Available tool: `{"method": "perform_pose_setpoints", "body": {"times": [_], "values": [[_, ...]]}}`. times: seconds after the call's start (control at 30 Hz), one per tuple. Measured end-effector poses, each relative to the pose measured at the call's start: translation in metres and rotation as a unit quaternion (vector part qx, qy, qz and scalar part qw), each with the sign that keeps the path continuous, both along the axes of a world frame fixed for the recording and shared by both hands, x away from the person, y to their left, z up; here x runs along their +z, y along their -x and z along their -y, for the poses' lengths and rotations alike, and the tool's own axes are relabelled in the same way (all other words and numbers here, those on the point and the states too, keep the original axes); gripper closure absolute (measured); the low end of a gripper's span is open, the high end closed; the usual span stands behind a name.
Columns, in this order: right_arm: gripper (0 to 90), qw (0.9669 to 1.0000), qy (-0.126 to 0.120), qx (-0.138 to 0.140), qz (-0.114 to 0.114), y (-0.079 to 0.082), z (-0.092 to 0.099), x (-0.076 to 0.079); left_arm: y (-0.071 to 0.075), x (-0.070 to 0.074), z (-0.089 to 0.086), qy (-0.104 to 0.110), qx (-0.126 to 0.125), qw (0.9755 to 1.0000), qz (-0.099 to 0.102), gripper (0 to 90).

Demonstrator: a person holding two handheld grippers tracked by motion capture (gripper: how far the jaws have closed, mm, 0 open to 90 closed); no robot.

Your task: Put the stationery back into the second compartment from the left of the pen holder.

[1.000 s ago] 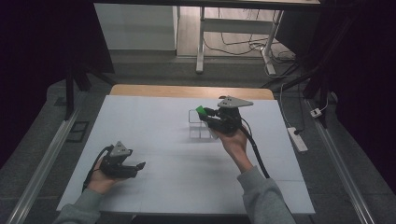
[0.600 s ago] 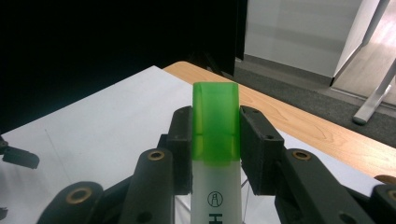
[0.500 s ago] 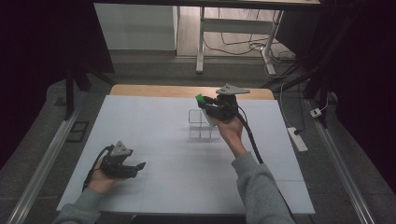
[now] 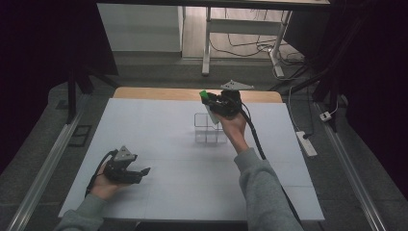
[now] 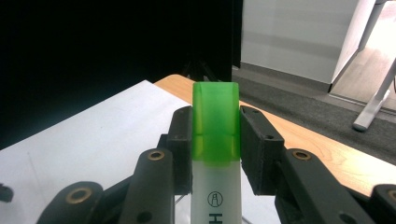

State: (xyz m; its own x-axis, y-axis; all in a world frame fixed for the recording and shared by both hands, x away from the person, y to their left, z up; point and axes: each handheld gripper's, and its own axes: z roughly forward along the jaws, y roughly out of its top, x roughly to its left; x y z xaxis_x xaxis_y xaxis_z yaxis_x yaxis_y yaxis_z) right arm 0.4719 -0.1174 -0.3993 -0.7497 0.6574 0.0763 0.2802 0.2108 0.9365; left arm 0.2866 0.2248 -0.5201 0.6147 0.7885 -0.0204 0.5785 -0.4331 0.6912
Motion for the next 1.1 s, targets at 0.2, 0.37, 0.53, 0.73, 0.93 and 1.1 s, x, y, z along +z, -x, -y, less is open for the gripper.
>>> {"method": "perform_pose_setpoints", "body": {"times": [0.2, 0.37, 0.53, 0.73, 0.93, 1.1], "values": [[66.4, 0.9999, -0.007, -0.010, -0.005, -0.012, 0.000, -0.009, -0.001, -0.001, -0.001, -0.002, 0.001, 1.0000, -0.002, 25.6], [66.4, 0.9999, -0.008, -0.013, -0.008, -0.017, 0.000, -0.016, -0.001, -0.003, -0.002, -0.003, 0.001, 1.0000, -0.005, 25.6], [66.3, 0.9999, -0.008, -0.010, -0.009, -0.018, -0.002, -0.019, -0.001, -0.004, -0.003, -0.004, 0.002, 1.0000, -0.006, 25.6], [56.4, 0.9998, 0.011, -0.006, -0.012, -0.016, -0.003, -0.022, -0.002, -0.004, -0.005, -0.004, 0.003, 1.0000, -0.006, 25.6], [51.4, 0.9989, 0.042, 0.006, -0.017, -0.008, -0.004, -0.017, -0.001, -0.004, -0.005, -0.003, 0.004, 1.0000, -0.005, 25.6], [49.0, 0.9977, 0.061, 0.012, -0.028, 0.001, 0.001, -0.017, -0.001, -0.004, -0.005, -0.004, 0.003, 1.0000, -0.005, 25.6]]}}
